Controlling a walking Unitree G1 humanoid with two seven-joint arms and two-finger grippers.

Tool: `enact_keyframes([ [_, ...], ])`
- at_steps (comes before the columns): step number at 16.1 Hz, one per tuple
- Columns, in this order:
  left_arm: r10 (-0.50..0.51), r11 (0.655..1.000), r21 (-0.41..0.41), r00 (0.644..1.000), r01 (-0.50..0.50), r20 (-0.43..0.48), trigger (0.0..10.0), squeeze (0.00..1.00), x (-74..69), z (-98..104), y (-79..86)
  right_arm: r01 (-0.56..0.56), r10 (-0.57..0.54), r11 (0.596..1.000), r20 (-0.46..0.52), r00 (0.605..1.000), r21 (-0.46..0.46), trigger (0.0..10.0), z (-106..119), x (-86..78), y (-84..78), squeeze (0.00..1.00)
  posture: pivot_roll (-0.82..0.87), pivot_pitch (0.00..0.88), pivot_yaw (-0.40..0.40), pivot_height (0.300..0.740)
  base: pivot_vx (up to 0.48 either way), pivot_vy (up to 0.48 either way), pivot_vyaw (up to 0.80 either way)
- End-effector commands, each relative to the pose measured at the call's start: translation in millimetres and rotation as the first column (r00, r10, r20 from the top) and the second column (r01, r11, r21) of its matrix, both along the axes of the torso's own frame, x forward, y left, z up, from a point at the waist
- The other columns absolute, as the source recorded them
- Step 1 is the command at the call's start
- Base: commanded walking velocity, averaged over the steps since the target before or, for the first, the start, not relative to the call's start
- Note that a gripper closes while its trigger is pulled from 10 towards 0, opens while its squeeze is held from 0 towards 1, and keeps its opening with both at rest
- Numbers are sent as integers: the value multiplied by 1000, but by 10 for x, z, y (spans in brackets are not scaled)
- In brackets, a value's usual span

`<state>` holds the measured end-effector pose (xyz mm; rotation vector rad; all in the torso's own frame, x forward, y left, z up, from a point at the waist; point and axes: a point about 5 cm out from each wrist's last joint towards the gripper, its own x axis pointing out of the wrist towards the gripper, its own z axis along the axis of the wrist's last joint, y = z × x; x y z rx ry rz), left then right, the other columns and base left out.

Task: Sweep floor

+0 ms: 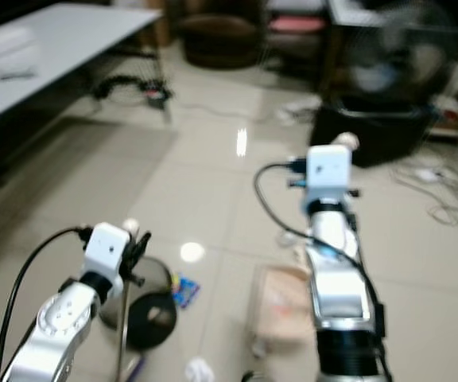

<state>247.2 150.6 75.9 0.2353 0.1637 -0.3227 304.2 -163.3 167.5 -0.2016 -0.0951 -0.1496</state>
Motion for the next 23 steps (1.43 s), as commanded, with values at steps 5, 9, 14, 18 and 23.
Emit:
enact_keyframes([
  [5,-23,1000,-9,999,23,34,10000,0,60,105,-38,19,-11,986,-49,999,167,10000,-76,-26,-32,0,-67,2,54,740,-48,0,-375],
  [9,-33,999,-7,999,33,42,10000,0,89,143,-42,72,-57,973,-75,996,220,10000,-122,-44,-85,0,-69,0,57,740,-262,0,0],
  [14,-38,999,-4,998,39,46,10000,0,98,153,-37,61,-50,979,-59,997,193,10000,-116,-41,-63,0,-69,0,56,740,-265,0,0],
  [18,-41,999,-5,998,41,46,10000,0,100,159,-29,42,-31,982,-61,998,184,10000,-129,-53,-29,0,-71,0,56,740,-261,0,0],
  [23,-24,1000,-17,997,25,72,10000,0,127,202,-9,38,-28,982,-58,998,187,10000,-132,-58,-34,0,-73,0,57,740,-148,0,0],
])
